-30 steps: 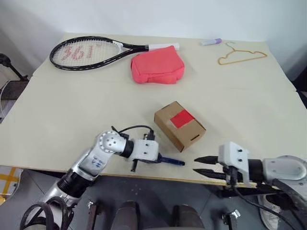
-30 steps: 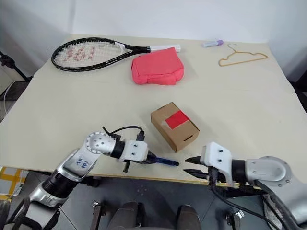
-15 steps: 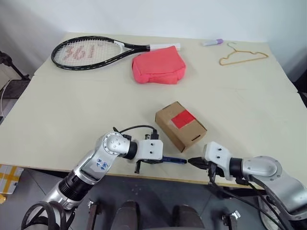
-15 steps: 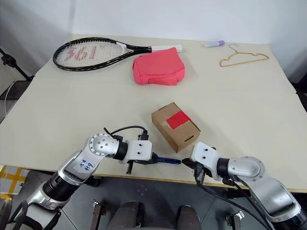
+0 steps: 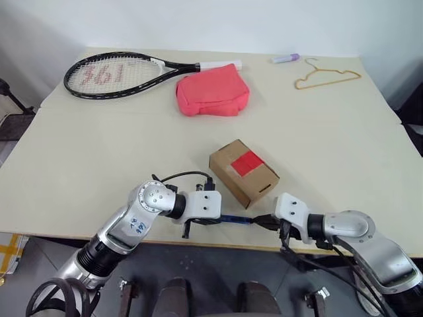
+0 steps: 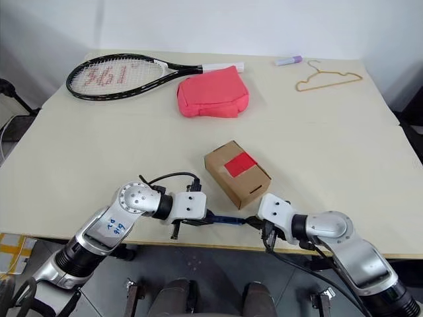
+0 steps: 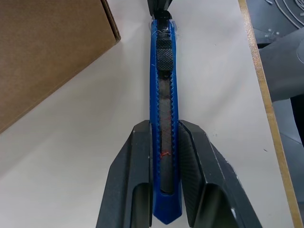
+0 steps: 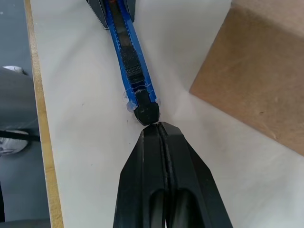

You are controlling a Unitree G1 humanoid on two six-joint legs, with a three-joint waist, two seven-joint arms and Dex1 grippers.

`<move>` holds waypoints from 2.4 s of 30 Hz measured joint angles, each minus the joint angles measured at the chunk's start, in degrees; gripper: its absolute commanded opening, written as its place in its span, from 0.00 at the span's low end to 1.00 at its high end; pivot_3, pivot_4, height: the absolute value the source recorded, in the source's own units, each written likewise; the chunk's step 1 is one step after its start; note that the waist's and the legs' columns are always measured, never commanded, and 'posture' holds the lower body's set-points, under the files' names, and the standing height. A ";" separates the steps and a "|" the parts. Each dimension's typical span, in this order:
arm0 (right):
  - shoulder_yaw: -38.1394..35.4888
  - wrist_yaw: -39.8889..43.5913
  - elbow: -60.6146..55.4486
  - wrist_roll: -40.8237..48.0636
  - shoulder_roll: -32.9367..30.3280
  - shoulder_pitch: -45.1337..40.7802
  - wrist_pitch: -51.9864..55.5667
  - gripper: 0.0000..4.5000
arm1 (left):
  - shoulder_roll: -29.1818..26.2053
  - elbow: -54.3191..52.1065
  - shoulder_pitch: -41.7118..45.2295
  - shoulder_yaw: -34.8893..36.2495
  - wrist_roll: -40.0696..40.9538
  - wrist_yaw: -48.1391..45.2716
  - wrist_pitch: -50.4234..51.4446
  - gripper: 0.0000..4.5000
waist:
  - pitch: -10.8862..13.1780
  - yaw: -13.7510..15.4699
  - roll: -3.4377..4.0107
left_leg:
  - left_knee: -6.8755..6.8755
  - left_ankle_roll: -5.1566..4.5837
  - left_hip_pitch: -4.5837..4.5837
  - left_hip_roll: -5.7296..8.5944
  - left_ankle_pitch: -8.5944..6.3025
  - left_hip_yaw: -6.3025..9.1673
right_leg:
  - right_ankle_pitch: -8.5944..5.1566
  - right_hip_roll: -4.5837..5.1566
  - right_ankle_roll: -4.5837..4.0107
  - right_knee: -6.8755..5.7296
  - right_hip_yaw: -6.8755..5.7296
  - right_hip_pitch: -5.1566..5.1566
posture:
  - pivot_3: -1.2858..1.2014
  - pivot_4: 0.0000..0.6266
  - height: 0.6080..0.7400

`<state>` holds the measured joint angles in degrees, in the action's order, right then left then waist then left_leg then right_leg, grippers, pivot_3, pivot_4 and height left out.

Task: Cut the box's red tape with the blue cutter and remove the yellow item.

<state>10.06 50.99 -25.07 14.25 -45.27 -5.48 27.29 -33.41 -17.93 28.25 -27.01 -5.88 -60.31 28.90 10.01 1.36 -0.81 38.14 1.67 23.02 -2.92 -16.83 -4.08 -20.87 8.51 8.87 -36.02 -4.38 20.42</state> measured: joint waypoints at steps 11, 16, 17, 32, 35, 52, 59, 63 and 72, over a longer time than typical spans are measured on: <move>-1.69 5.02 -1.05 2.31 -1.72 1.24 -0.86 0.01 | 0.03 -0.04 -0.02 -0.10 0.22 -0.28 -0.14 0.09 | -0.01 0.10 0.01 | 0.00 0.00 0.03 0.00 0.00 0.00 | 0.00 0.00 0.00 -0.04 0.00 -0.02 | 0.52 0.24 1.00; -2.73 7.47 -4.02 4.79 -4.04 0.60 0.53 0.01 | 0.10 -0.04 -0.03 -0.05 0.54 0.03 0.07 0.09 | -0.01 0.13 0.01 | 0.01 0.00 0.04 0.00 0.00 0.01 | 0.00 0.01 0.00 -0.04 0.00 -0.03 | 0.52 0.24 1.00; -2.88 7.46 -4.00 4.88 -4.05 0.09 0.67 0.01 | 0.08 -0.04 -0.03 -0.04 0.61 0.03 0.14 0.09 | -0.01 0.13 0.01 | 0.01 0.00 0.04 0.00 0.00 0.01 | 0.00 0.01 0.00 -0.04 0.00 -0.03 | 0.52 0.24 1.00; 2.34 6.18 2.04 1.73 -0.27 -7.47 0.48 0.01 | -0.12 0.08 0.13 -0.05 1.17 0.21 0.28 0.09 | -0.01 0.09 0.01 | 0.02 0.00 0.06 0.00 0.00 0.00 | 0.00 0.00 0.00 -0.05 0.00 -0.02 | 0.52 0.24 1.00; 3.95 6.76 2.66 0.97 0.56 -7.73 0.11 0.01 | -0.06 0.62 0.50 -0.11 1.33 0.16 -0.09 0.09 | -0.01 0.09 0.01 | 0.02 0.00 0.05 0.00 0.00 0.01 | 0.00 0.00 0.00 -0.06 0.00 -0.02 | 0.52 0.24 1.00; 7.04 5.69 3.24 -0.93 5.66 -9.86 0.56 0.01 | -0.08 0.93 0.76 -0.11 1.36 0.09 -0.09 0.09 | -0.01 0.06 0.01 | 0.05 0.00 0.05 0.00 0.00 0.01 | 0.00 0.00 0.00 -0.18 0.00 -0.01 | 0.52 0.24 1.00; -13.62 3.30 -5.55 20.81 3.84 -5.27 19.22 0.29 | -0.91 4.21 -7.14 6.02 4.30 2.67 -16.06 0.09 | 0.01 -0.19 0.03 | -0.02 0.00 0.07 -0.05 0.00 0.10 | 0.00 0.00 -0.01 -0.19 -0.02 0.03 | 0.52 0.24 1.00; -24.11 -4.16 -8.70 37.61 2.43 -3.57 36.74 0.59 | -1.54 6.69 -11.40 10.96 5.73 4.69 -29.45 0.09 | 0.01 0.02 0.02 | 0.02 -0.03 0.08 -0.04 -0.02 0.13 | 0.01 0.03 -0.02 -0.26 -0.02 0.02 | 0.52 0.24 1.00; -23.25 -41.53 -1.31 76.21 6.00 -5.80 50.18 0.97 | -0.10 7.34 -10.12 13.12 7.94 4.88 -39.18 0.09 | 0.02 -0.20 0.03 | 0.00 -0.06 0.16 -0.01 -0.04 0.08 | 0.01 0.04 -0.02 -0.34 -0.02 0.15 | 0.52 0.24 1.00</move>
<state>-13.19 9.45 -26.37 90.46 -39.27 -11.28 77.46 -33.51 -10.60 18.13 -13.89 2.06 -55.43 -10.28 10.03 1.17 -0.77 38.14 1.61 23.18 -2.93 -16.86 -4.00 -20.86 8.54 8.85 -36.36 -4.39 20.57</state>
